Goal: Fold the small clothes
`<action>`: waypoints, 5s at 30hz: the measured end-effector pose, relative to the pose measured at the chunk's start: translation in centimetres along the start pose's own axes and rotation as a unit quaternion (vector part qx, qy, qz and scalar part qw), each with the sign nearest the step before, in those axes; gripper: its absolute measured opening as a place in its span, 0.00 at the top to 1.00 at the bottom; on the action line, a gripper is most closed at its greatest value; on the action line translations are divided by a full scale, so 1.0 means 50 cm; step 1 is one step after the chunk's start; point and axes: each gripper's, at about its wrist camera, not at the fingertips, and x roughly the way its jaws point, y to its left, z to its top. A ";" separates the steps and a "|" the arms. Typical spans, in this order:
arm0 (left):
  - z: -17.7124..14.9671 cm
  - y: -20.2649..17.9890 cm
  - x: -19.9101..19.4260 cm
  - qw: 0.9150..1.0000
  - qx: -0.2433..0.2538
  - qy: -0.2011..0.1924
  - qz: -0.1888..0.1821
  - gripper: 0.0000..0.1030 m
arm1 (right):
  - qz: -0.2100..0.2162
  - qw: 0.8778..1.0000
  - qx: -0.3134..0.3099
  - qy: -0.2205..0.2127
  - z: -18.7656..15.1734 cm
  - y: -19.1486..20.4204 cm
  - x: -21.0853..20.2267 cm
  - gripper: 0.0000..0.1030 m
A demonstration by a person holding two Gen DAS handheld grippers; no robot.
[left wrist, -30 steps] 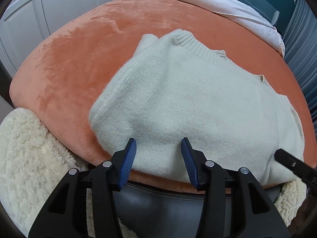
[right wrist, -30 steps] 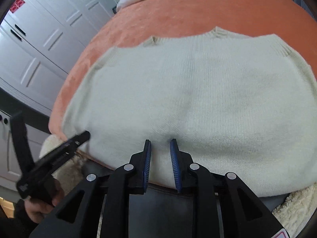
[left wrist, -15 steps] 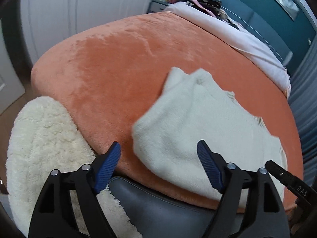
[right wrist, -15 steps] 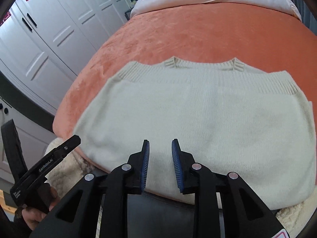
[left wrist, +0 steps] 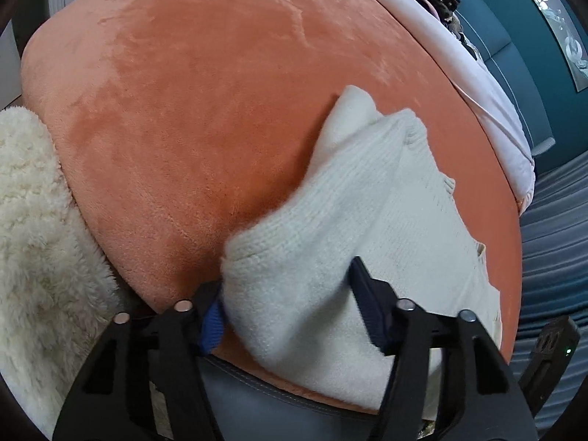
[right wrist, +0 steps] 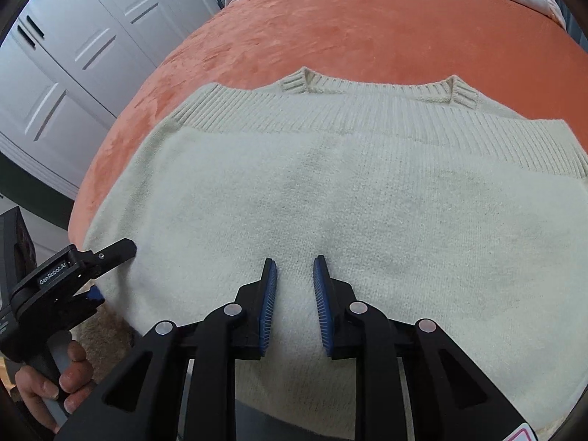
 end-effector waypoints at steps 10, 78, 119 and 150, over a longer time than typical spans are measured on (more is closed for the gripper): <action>-0.064 -0.269 -0.204 0.971 0.192 -0.075 -0.121 0.83 | 0.074 0.993 0.077 -0.040 -0.012 -0.059 -0.062 0.81; -0.350 -0.376 0.052 0.893 0.426 0.143 -0.011 0.70 | 0.061 0.940 0.310 -0.126 -0.271 -0.469 -0.257 0.71; -0.330 -0.494 0.070 0.901 0.424 0.087 0.019 0.24 | -0.008 0.974 0.211 -0.083 -0.192 -0.415 -0.281 0.78; -0.331 -0.513 0.055 0.899 0.429 0.080 0.013 0.21 | -0.076 0.988 0.110 -0.076 -0.046 -0.354 -0.266 0.85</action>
